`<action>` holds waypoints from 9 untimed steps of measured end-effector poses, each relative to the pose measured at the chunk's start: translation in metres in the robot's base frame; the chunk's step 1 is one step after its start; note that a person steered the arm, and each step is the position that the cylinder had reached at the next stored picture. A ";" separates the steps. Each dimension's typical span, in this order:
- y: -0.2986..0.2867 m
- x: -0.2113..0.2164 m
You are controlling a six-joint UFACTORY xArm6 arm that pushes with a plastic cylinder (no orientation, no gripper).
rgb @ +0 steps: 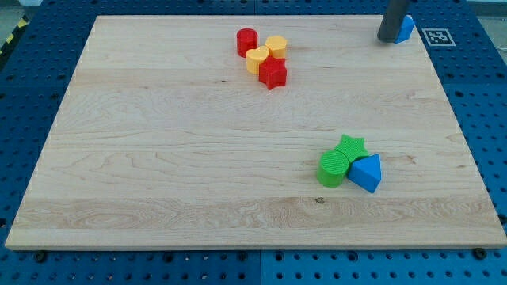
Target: Slide the group of blocks a bit right
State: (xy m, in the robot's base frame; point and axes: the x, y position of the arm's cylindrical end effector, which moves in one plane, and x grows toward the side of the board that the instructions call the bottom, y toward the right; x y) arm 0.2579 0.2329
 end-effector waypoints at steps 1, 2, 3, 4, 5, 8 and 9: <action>-0.005 0.018; -0.013 0.045; -0.028 0.069; -0.066 0.093; -0.106 0.111; -0.197 0.187; -0.198 0.232</action>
State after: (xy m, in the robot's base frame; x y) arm 0.4904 0.0351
